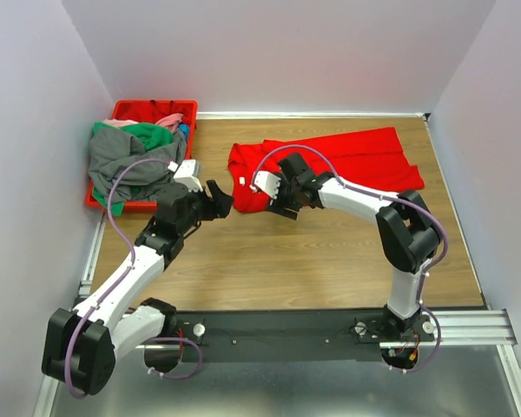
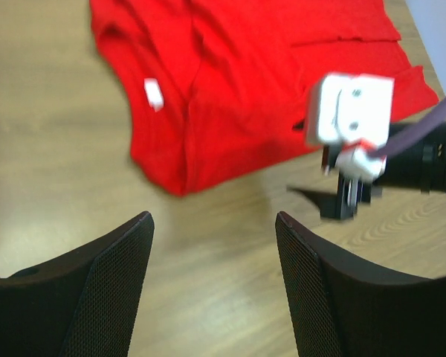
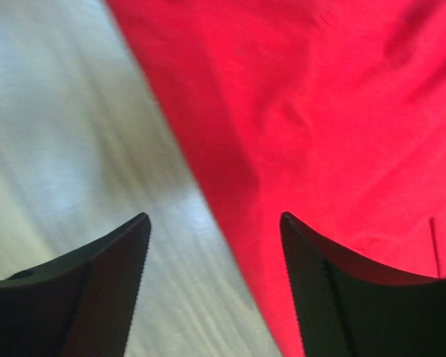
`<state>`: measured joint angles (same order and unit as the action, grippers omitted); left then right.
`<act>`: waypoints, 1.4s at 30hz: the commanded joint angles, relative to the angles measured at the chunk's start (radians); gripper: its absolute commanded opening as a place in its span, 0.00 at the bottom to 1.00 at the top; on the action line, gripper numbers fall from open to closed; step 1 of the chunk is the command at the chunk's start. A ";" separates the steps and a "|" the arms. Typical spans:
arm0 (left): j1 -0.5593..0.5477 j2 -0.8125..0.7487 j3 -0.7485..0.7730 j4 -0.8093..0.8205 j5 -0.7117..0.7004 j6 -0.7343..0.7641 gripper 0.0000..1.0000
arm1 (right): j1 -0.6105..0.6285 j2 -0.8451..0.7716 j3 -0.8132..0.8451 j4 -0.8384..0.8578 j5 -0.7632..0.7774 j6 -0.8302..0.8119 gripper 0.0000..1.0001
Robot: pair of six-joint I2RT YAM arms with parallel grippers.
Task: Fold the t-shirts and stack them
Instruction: Fold the tshirt
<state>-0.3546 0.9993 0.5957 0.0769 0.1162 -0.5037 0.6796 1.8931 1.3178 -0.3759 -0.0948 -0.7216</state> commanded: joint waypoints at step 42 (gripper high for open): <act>0.005 -0.491 0.084 -0.283 -0.092 0.126 0.77 | 0.051 -0.115 -0.045 -0.021 -0.086 0.198 0.74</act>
<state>-0.3546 0.5373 0.6682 -0.2291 -0.0471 -0.4549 0.9009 1.8263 1.2144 -0.3454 -0.0547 -0.5545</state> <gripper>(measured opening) 0.758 0.734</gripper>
